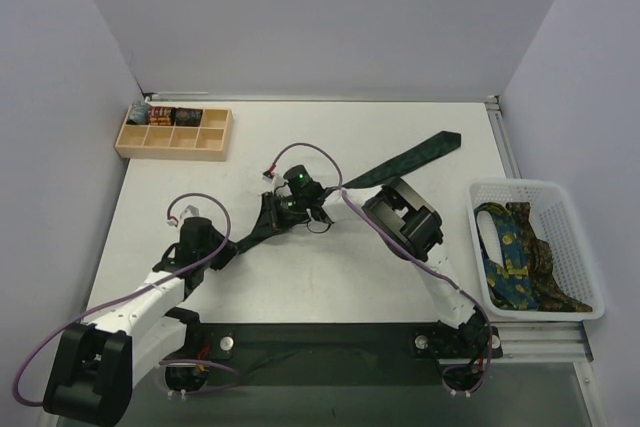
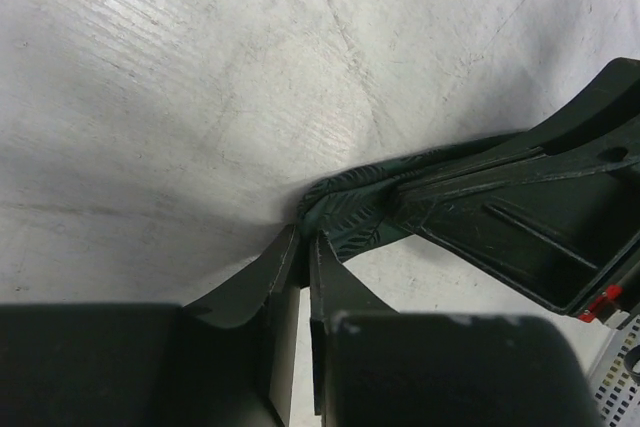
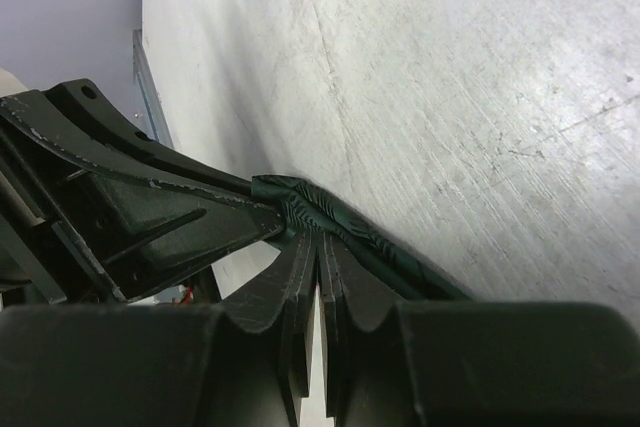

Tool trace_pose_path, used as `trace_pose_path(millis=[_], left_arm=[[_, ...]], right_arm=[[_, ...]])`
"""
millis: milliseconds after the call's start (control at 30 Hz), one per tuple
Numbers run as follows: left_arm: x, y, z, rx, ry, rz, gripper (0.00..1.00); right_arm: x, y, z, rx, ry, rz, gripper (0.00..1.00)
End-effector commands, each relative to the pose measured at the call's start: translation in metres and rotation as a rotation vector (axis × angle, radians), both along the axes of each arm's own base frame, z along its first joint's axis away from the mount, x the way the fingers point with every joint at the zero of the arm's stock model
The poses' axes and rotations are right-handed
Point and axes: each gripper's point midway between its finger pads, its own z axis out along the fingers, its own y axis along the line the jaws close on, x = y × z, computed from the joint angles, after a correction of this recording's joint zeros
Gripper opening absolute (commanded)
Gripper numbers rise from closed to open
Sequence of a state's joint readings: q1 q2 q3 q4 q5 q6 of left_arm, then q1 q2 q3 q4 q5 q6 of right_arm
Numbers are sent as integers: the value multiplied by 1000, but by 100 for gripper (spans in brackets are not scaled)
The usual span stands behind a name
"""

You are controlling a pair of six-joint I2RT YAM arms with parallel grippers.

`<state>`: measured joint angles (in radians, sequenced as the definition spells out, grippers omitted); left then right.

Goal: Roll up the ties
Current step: Roll the tie

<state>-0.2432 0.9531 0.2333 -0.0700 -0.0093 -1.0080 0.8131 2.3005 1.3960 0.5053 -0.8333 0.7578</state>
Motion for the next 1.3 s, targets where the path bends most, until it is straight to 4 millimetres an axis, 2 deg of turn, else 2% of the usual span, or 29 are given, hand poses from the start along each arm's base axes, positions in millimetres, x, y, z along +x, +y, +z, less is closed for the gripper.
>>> trace_pose_path(millis=[0,133,333,467,567,733,867,1233,1267], left_arm=[[6,-3,5,14,-36,-38,15],[7,-3,7,20,-39,-41,0],[-1,3,0,22,4,4,0],[-4,5,-3,21,18,22,0],[-4,7,-2,33,26,27,0],[1,9,12,66,17,7,0],[8,9,32,86,-5,-11,0],[20,-15,71,15,-64,-76,0],[20,-24,74,-6,-68,-105,0]], right_arm=[[10,2,38,35,-70,-3,9],[10,-4,44,9,-91,-7,9],[11,-9,45,-13,-126,-2,9],[12,-9,35,-37,-118,-4,9],[11,-11,20,-64,-99,-4,9],[7,-20,-5,-125,-66,-16,9],[4,-29,-20,-189,-60,-24,8],[4,-40,-31,-263,-60,-33,6],[5,-40,-32,-264,-61,-35,6]])
